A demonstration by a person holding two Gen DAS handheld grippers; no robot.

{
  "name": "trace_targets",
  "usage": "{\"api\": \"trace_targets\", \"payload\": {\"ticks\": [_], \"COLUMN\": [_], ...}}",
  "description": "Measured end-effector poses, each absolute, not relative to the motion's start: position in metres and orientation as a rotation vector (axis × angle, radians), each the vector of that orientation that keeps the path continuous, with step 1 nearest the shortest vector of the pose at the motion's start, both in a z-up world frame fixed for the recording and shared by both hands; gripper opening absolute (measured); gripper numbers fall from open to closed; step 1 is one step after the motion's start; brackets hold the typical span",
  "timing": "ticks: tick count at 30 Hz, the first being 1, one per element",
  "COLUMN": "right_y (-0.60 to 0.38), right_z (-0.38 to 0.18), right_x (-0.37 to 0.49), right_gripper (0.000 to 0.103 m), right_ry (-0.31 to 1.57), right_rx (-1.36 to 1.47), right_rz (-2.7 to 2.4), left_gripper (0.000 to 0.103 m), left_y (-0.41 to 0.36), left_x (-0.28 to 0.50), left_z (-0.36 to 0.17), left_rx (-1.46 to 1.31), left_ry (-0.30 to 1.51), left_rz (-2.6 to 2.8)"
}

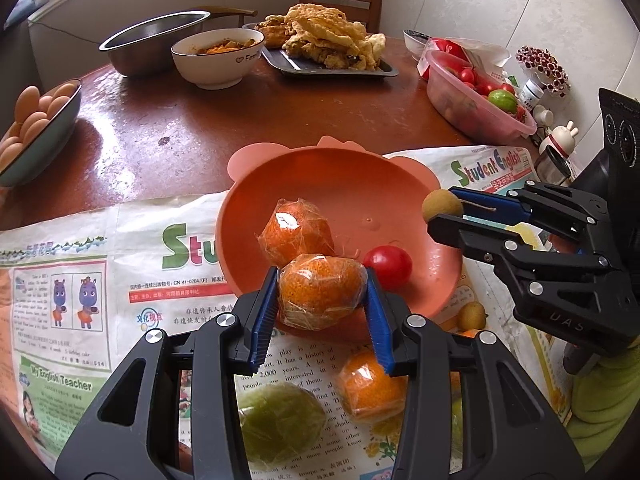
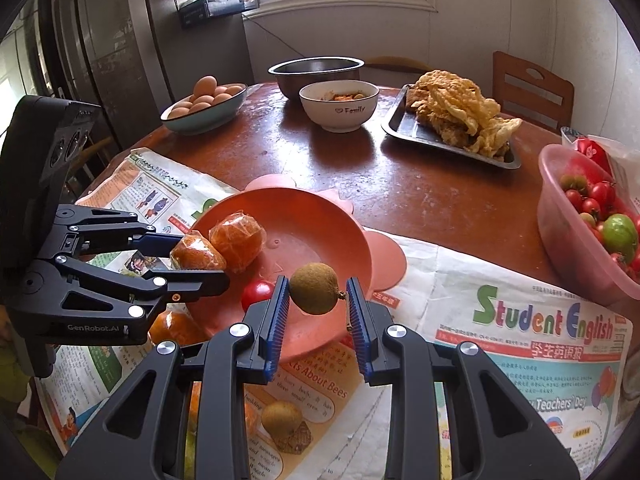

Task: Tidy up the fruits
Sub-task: 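Lower the orange and kiwi into the orange plate and open both tools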

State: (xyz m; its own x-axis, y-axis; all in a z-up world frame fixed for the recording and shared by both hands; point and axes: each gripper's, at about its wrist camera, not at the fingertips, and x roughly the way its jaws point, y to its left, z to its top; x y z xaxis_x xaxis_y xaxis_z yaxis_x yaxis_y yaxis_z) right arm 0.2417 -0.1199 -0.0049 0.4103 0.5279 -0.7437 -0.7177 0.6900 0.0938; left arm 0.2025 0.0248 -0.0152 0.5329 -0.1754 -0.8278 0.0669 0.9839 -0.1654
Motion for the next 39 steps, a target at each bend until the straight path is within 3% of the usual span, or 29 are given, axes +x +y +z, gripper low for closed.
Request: {"api": "trace_targets", "payload": {"ticks": [39], "right_y": [-0.092], "right_z": [-0.027], "right_x": [0.268], "right_gripper": [0.030], "right_ry": [0.899], "right_rx": [-0.305], "right_rz": [0.832], "left_gripper": [0.033], "left_y": [0.027], "left_x": [0.211], "left_z": [-0.018], "left_rx": [-0.109], "left_ry": [1.000], "left_rz": [-0.131]}}
